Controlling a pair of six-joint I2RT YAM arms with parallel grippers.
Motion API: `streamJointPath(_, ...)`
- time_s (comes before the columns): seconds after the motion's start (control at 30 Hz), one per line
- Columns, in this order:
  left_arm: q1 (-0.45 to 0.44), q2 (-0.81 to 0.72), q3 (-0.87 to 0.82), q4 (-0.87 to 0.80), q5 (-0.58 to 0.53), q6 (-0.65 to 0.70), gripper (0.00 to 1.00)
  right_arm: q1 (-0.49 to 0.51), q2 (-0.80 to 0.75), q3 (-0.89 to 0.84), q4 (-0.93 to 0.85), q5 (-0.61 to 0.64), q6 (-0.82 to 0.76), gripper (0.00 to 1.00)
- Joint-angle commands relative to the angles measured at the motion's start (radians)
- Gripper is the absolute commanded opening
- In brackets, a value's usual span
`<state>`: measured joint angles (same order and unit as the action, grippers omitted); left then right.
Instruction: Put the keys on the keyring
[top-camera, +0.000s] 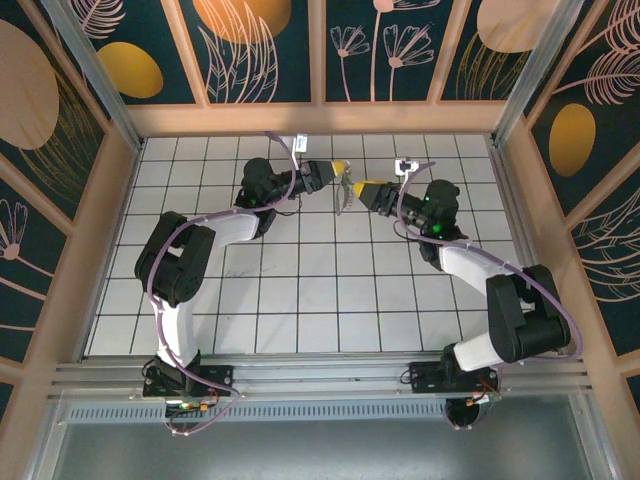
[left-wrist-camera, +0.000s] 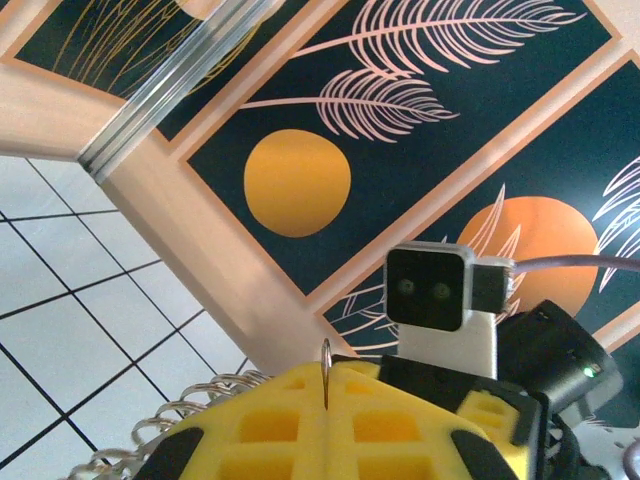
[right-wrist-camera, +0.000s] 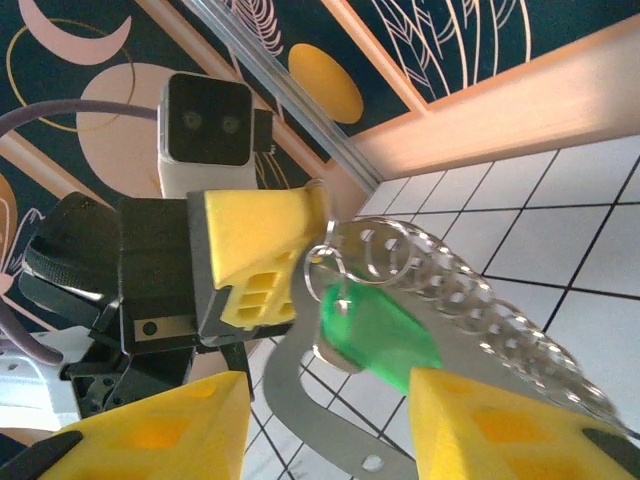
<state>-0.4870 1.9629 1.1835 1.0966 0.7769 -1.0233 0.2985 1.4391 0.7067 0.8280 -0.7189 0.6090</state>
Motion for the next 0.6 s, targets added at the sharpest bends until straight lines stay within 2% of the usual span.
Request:
streamJointPath(0.0,-0.001,-0.047,0.007,0.027,-0.008,0.0,0.0,0.024,-0.022,0.036,-0.042,0.07,-0.081,0.46)
streamJointPath(0.37,-0.004,-0.048,0.01,0.025,-0.013,0.002,0.0,0.058,0.05,0.115,-0.074,0.07,-0.101,0.45)
streamJointPath(0.57,-0.004,-0.049,0.014,0.024,-0.014,0.001,0.0,0.073,0.066,0.123,-0.11,0.078,-0.132,0.41)
